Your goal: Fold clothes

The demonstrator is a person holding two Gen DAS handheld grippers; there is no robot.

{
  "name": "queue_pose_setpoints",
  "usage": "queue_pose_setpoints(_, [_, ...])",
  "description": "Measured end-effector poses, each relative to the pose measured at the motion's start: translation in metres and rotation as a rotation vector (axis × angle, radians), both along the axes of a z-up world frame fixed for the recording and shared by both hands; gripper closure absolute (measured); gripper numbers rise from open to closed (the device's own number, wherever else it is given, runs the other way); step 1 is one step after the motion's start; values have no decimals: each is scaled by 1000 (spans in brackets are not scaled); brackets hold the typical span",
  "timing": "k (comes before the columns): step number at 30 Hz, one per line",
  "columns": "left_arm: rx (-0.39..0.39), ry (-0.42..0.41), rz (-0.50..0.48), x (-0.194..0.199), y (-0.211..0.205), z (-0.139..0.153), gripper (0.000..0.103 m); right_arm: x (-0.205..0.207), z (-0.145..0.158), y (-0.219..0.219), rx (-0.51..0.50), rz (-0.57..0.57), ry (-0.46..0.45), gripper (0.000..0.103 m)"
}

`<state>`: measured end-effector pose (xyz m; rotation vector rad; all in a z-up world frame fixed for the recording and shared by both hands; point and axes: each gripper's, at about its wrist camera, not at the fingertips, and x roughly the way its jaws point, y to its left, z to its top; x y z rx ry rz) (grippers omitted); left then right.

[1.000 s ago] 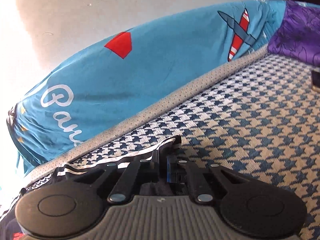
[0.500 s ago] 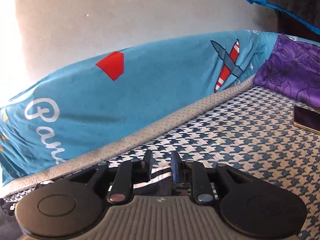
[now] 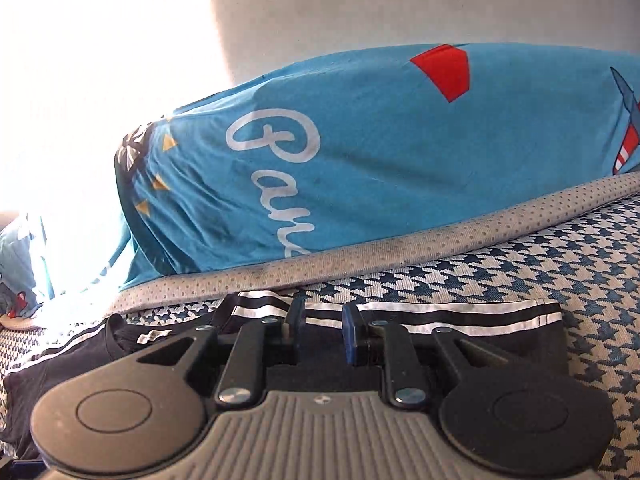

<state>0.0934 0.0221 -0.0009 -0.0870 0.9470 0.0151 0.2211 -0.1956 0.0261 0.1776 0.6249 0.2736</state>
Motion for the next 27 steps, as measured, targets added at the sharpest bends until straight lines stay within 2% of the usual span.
queue_pose_setpoints(4, [2,1,17,3,4,-1,0,4,-5,11,-17,31,0,75])
queue_pose_setpoints(10, [8,2,23,5,7,-2,0,13,-13,27,-51,74,1,69])
queue_pose_setpoints(17, [2,7,29,7,11,-4,0,22,-22,42,-84,108,1,69])
queue_pose_setpoints(27, [11,7,25,11,10,-5,0,30,-26,67,-237,162,-58,69])
